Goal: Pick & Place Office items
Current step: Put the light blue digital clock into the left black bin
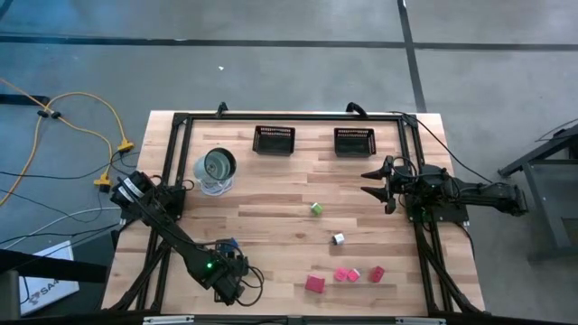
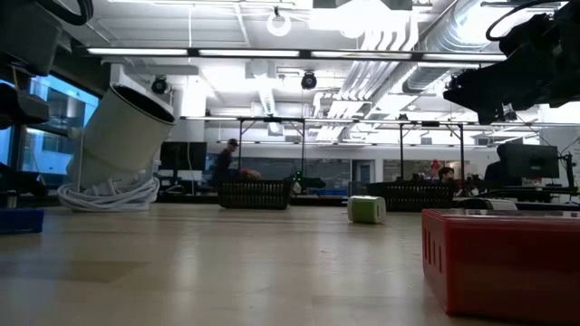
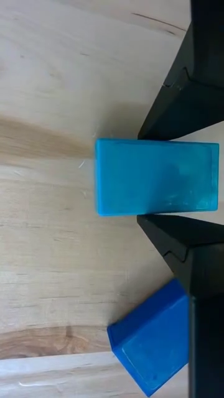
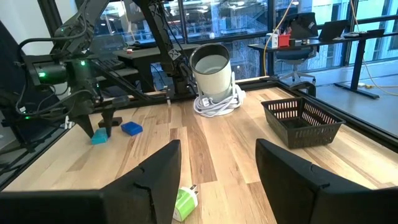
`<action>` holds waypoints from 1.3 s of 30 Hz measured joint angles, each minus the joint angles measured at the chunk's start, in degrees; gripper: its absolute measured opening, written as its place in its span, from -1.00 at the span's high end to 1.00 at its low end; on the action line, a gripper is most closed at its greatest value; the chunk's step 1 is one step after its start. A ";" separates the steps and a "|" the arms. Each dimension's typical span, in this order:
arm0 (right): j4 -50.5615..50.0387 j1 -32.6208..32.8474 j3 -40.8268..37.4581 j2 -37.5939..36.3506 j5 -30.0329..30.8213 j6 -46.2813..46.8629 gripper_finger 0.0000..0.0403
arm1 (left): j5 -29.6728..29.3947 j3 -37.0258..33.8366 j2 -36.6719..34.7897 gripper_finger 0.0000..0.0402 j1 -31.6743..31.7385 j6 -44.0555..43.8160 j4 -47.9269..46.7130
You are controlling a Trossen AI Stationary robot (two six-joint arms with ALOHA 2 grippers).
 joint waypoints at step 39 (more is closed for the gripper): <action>-0.01 0.01 0.02 0.00 0.00 0.00 0.03 | 0.94 0.00 -0.54 0.19 0.00 0.34 -0.30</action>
